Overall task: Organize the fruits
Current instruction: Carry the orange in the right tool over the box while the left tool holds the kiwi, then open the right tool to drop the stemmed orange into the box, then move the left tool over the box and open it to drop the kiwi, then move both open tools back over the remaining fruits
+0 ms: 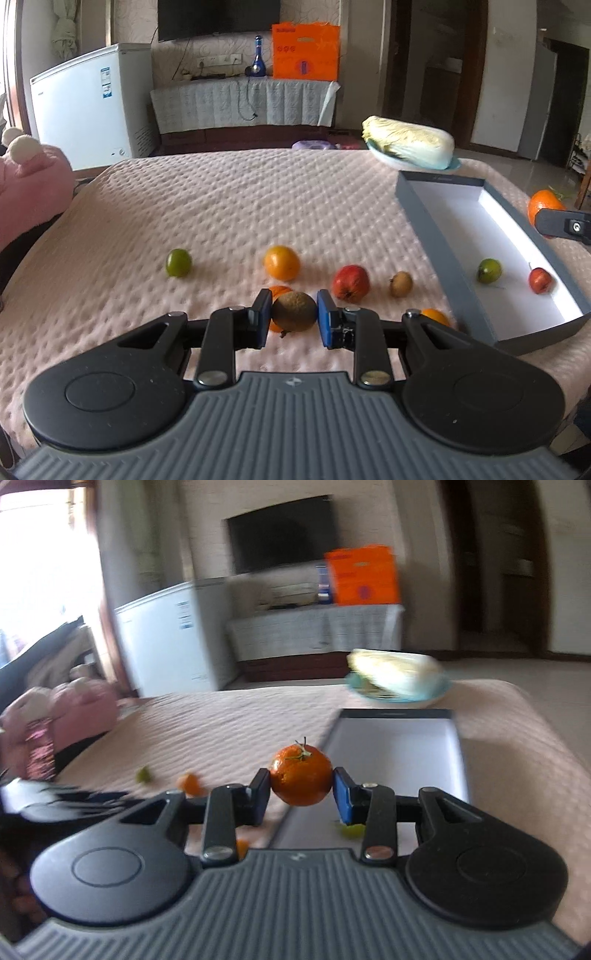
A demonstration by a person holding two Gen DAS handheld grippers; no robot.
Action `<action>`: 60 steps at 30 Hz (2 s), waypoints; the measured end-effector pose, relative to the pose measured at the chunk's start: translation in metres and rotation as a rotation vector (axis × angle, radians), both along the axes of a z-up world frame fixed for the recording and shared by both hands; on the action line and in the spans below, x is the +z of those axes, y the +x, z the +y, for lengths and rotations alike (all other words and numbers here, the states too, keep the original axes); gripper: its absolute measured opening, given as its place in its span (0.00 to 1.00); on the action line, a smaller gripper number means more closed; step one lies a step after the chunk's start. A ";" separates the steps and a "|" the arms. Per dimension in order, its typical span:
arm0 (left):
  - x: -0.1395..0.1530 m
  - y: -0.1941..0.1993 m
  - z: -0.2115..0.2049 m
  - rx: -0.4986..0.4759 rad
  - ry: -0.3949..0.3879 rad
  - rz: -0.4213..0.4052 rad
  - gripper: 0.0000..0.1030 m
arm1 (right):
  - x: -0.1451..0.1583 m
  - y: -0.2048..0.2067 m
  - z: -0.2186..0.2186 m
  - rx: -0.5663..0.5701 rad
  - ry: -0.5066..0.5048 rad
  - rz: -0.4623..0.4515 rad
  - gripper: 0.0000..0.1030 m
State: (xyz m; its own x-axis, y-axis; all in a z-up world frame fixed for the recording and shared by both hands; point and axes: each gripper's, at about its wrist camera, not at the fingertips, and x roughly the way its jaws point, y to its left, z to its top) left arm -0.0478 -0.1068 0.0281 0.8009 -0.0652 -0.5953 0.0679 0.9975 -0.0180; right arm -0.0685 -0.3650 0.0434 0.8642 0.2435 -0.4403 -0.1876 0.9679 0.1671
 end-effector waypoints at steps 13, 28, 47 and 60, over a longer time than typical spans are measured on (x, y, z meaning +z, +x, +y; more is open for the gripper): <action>0.004 0.006 -0.031 -0.054 -0.033 0.000 0.30 | -0.014 0.025 -0.032 -0.165 -0.027 0.083 0.38; 0.001 0.001 -0.067 -0.119 -0.011 0.006 0.30 | -0.007 0.019 -0.041 -0.199 -0.036 0.010 0.55; 0.012 0.052 -0.180 -0.297 -0.092 -0.075 0.30 | 0.002 0.001 -0.065 -0.315 -0.124 -0.105 0.55; -0.007 0.070 -0.201 -0.324 -0.088 -0.037 0.61 | 0.002 0.000 -0.058 -0.318 -0.164 -0.123 0.55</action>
